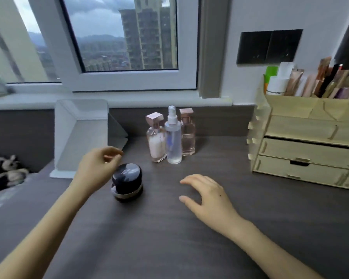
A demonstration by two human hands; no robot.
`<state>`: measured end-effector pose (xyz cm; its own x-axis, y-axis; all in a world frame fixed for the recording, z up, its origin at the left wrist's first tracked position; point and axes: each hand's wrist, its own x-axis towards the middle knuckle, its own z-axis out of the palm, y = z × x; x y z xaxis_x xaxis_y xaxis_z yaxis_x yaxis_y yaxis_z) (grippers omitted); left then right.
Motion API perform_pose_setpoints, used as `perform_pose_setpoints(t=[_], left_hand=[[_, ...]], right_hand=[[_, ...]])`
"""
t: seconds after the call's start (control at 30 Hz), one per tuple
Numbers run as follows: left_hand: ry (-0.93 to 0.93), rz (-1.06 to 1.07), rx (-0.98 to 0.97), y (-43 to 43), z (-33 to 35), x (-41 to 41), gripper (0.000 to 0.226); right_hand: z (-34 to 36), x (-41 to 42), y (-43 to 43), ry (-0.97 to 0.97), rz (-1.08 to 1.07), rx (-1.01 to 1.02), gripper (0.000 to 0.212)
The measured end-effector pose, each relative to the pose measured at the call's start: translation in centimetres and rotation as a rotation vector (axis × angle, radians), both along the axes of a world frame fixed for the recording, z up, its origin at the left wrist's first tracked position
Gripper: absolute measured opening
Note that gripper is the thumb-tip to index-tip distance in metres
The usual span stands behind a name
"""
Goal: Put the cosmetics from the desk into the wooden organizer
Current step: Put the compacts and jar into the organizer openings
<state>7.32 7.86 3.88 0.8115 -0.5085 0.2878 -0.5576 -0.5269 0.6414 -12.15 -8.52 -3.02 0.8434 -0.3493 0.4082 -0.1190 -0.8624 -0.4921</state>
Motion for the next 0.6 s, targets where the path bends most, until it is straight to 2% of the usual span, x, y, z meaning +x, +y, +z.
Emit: perform_pose_setpoints(t=[0.1,0.2,0.3,0.37,0.47,0.6], left_hand=[[0.149,0.035,0.083,2.6,-2.4,1.0,0.029],[0.401,-0.006,0.024,3.8,-4.2,1.1,0.058],[0.53,-0.074,0.005,4.1,-6.0,1.6,0.103],[0.536,-0.122,-0.043,3.8,-6.8,1.6,0.12],[0.515,-0.184,-0.108,2.9,-7.6,1.4,0.119],[0.406,-0.168,-0.077,1.7,-8.0,1.1,0.118]], right_hand=[[-0.4,4.1,2.6,0.104,0.069,0.177,0.059],[-0.4,8.1,5.0,0.093,0.087,0.379,0.079],[-0.8,11.3,6.6,0.029,0.068,0.47,0.085],[-1.3,12.7,7.1,0.001,0.049,0.442,0.084],[-1.8,13.5,7.2,-0.075,0.011,0.415,0.071],[-1.4,11.7,5.7,-0.194,-0.059,0.407,0.06]])
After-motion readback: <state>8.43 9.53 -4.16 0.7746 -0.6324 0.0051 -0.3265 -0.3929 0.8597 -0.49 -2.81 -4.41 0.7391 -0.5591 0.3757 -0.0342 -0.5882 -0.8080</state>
